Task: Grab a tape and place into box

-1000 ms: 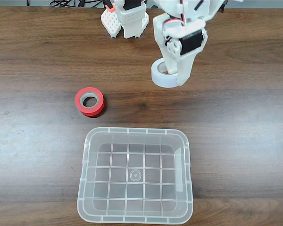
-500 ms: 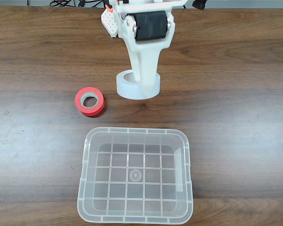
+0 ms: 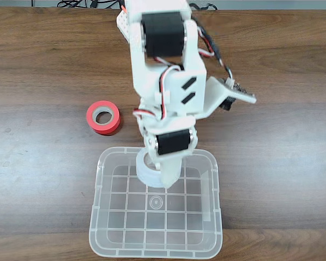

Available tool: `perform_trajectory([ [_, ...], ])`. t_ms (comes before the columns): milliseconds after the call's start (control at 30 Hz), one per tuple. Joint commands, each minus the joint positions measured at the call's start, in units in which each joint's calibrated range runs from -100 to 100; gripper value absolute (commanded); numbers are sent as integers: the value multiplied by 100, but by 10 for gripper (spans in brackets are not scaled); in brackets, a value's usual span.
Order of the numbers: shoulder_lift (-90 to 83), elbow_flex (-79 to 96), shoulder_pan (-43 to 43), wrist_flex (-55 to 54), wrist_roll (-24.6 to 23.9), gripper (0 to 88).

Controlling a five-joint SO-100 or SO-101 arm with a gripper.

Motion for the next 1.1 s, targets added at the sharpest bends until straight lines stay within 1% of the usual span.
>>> perform_trajectory([
  [0,714,-1346,19,-102,-23,14],
  [300,1574,-1600,231,-76,-23,21],
  [367,1623,-1591,297,-42,-23,55],
  [533,1615,-1583,326,-17,-23,226],
  [600,1574,-1583,326,-8,-23,256],
  [800,1542,-1653,326,283,-28,258],
  [1067,1526,-1661,319,343,-28,258],
])
